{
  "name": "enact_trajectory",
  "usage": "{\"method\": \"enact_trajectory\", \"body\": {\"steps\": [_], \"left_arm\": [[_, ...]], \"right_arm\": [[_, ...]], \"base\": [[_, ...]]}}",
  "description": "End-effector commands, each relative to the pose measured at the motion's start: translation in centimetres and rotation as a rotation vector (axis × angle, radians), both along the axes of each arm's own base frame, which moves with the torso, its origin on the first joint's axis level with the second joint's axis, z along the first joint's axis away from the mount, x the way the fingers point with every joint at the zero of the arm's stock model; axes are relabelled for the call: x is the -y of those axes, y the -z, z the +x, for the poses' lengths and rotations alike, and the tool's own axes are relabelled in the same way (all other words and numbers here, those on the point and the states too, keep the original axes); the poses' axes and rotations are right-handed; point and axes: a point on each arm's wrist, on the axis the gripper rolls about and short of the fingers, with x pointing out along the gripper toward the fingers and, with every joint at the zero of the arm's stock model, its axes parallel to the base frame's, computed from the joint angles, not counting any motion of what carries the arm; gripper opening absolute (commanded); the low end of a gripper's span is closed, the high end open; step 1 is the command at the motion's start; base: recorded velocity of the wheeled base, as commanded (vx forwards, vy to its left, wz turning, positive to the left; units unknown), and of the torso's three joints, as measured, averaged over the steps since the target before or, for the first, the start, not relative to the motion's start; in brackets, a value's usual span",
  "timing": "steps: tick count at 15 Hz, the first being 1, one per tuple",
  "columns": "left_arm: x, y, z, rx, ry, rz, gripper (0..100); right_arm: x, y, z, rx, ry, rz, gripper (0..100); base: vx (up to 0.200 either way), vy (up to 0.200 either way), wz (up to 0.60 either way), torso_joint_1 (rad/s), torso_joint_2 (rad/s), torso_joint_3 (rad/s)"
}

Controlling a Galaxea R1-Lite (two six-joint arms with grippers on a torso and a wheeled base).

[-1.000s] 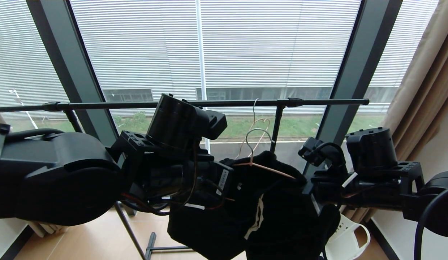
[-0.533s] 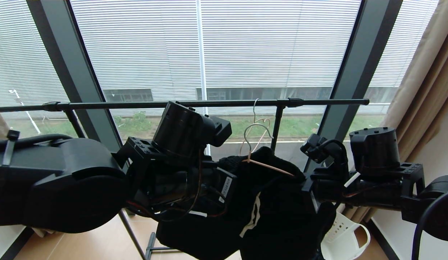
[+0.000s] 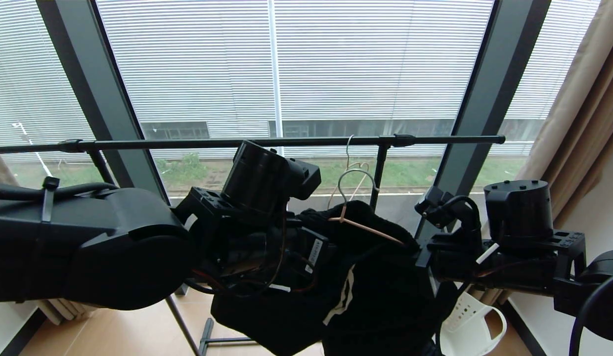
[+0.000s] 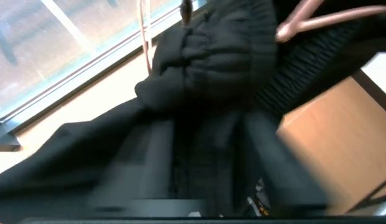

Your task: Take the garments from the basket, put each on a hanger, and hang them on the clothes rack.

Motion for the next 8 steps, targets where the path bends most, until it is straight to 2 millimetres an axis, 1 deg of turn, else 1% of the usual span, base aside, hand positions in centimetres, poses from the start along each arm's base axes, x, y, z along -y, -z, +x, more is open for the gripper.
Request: {"method": "enact_trajectory", "body": {"steps": [1,3,4,6,8], "left_arm": [[0.2,0.3,0.2,-0.004,-0.004,0.008,100],[0.2,0.1,0.1,0.008,-0.017,0.009,100],[0.1,-0.4,-0.3,0.018,-0.016,0.001,100],[-0.6,-1.5,-1.1,0.038,-0.016,-0.024,100],[-1.3,-2.1,-1.9,0.046,-0.015,-0.036,100]], "right_arm": [[0.0,0.0,-0.1,-0.001,0.000,-0.002,0],[0.0,0.1,-0.1,-0.001,-0.002,-0.002,0],[0.0,0.1,-0.1,-0.002,0.000,-0.002,0],[0.0,0.2,0.0,-0.004,0.000,-0.003,0],[0.0,0.2,0.0,-0.005,0.000,-0.004,0]], "base": [[0.000,0.000,0.00,0.000,0.00,0.000],[0.000,0.000,0.00,0.000,0.00,0.000],[0.000,0.000,0.00,0.000,0.00,0.000],[0.000,0.000,0.00,0.000,0.00,0.000],[0.000,0.000,0.00,0.000,0.00,0.000]]}}
